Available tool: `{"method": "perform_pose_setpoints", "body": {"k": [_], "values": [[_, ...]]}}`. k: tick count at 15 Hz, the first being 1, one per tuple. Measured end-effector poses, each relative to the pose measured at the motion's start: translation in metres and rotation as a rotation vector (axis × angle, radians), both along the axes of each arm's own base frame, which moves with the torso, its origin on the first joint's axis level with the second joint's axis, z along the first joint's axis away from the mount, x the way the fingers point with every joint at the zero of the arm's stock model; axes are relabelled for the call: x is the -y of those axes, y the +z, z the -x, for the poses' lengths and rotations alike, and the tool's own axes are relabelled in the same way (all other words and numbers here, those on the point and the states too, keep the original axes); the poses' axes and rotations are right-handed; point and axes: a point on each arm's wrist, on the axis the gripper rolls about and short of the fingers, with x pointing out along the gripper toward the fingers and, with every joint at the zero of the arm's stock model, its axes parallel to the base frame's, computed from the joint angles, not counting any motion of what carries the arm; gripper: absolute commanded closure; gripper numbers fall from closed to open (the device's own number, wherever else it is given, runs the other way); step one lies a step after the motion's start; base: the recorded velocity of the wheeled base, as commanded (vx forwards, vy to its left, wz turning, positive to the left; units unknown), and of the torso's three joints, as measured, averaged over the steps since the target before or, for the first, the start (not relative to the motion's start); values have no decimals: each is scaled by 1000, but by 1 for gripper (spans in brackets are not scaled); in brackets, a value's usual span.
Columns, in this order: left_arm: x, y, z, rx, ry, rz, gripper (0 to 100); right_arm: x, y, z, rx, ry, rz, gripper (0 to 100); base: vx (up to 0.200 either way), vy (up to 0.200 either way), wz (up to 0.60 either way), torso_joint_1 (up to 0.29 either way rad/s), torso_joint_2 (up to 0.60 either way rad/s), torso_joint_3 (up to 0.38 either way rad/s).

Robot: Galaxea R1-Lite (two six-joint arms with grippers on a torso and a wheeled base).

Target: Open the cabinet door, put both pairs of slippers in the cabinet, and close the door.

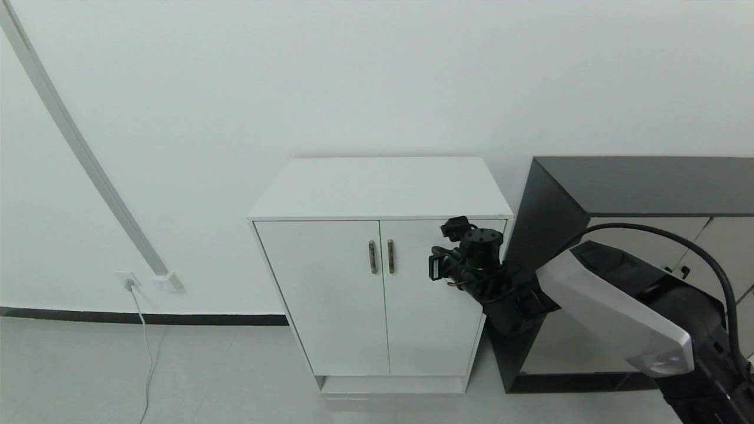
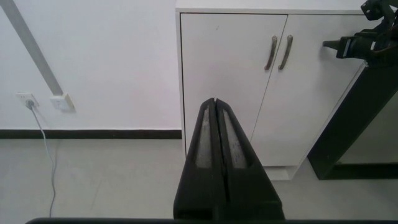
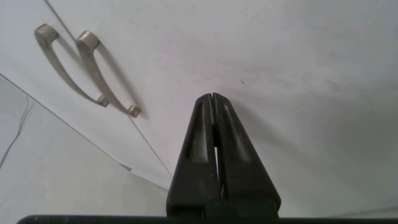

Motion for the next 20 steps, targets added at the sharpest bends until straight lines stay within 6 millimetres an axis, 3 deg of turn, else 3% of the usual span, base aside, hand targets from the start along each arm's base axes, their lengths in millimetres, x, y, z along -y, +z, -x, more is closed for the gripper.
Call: {"method": "perform_pose_setpoints", "body": {"k": [4, 7, 10, 17, 20], "values": [[0, 0, 0, 0, 0, 3, 100, 14, 14, 27, -18, -3, -25, 100, 0, 0, 0, 0, 0, 0], [0, 0, 0, 0, 0, 3, 100, 43, 23, 48, -13, -36, -32, 100, 0, 0, 0, 0, 0, 0], [0, 0, 0, 0, 1, 3, 100, 86, 33, 73, -16, -102, -30, 100, 0, 0, 0, 0, 0, 0], [0, 0, 0, 0, 1, 7, 100, 209, 59, 155, -27, -374, -22, 100, 0, 0, 0, 0, 0, 0], [0, 0, 0, 0, 1, 8, 100, 250, 65, 190, -22, -500, -15, 100, 0, 0, 0, 0, 0, 0]]}}
